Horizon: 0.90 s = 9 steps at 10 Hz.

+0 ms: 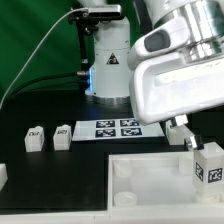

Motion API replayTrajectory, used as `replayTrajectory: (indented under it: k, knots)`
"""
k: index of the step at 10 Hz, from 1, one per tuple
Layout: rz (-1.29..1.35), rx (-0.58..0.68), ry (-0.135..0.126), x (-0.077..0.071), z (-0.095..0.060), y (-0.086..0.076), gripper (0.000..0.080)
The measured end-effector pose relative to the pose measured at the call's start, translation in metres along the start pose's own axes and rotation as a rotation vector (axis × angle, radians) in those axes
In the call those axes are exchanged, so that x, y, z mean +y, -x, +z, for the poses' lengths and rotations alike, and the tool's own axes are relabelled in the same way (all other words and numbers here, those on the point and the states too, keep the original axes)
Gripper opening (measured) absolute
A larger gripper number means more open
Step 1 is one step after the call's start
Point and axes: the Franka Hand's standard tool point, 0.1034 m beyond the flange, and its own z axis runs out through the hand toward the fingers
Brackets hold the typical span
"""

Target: Assemble one leg

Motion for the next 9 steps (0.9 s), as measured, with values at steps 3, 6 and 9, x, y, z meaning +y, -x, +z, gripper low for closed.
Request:
replayTrajectory:
  k: [3, 6, 9]
  knots:
    - [-0.005, -0.261, -0.037, 0.02, 0.006, 0.003, 0.0649]
    - [0.009, -0.508, -0.098, 0.026, 0.012, 0.018, 0.0649]
    - [0.035, -0.555, -0.108, 0.017, 0.019, 0.025, 0.0649]
